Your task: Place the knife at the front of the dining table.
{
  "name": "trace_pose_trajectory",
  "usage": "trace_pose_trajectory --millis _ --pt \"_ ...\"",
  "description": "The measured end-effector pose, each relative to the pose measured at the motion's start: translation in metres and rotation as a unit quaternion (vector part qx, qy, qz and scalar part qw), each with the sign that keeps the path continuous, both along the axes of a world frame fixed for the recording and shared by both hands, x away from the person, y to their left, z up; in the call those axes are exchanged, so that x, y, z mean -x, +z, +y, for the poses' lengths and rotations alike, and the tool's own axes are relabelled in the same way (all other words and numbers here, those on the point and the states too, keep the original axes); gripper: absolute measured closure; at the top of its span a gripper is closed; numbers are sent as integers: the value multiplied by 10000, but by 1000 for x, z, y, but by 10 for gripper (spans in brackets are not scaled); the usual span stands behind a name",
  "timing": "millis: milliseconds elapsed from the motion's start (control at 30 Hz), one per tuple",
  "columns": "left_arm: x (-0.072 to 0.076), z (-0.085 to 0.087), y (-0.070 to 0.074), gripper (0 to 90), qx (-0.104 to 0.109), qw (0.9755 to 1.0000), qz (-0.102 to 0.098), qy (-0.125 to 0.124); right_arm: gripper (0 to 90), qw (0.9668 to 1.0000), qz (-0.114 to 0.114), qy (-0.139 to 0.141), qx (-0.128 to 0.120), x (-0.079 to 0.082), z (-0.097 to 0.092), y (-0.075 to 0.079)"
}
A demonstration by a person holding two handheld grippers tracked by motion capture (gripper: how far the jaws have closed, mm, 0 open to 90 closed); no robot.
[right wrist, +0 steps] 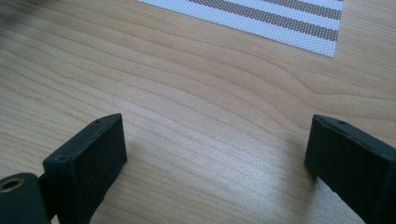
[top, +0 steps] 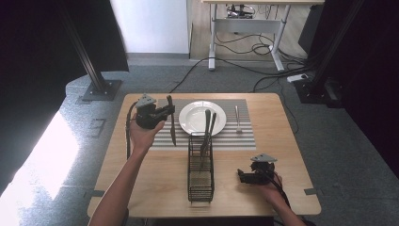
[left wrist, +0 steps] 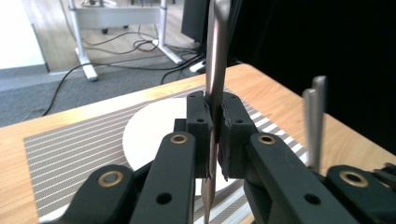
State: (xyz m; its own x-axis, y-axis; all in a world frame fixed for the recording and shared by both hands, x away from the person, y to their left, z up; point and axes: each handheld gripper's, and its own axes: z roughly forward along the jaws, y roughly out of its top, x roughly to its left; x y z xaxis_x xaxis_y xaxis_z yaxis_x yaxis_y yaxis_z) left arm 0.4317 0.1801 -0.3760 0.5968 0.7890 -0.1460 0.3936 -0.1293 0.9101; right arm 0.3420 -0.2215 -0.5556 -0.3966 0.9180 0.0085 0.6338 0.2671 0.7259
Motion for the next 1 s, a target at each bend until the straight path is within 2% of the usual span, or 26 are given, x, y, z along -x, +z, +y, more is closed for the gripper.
trace_pose_trajectory --millis 200,300,533,733,833,1000 --pt "-11 3 -10 840 -230 9995 133 152 53 10000 -2 5 1 0 0 0" --pt "-15 5 -14 840 -249 9992 237 200 53 10000 -3 7 4 0 0 0" --pt "-25 10 -21 840 -351 9983 343 329 53 10000 -4 1 0 0 0 0" --pt "-28 15 -27 840 -422 9974 435 401 54 10000 -4 1 2 1 0 0" --pt "-29 17 -29 840 -542 9964 455 458 54 10000 -6 0 4 1 0 0" --pt "-33 19 -33 840 -559 9958 513 509 54 10000 -6 -1 4 1 0 0"
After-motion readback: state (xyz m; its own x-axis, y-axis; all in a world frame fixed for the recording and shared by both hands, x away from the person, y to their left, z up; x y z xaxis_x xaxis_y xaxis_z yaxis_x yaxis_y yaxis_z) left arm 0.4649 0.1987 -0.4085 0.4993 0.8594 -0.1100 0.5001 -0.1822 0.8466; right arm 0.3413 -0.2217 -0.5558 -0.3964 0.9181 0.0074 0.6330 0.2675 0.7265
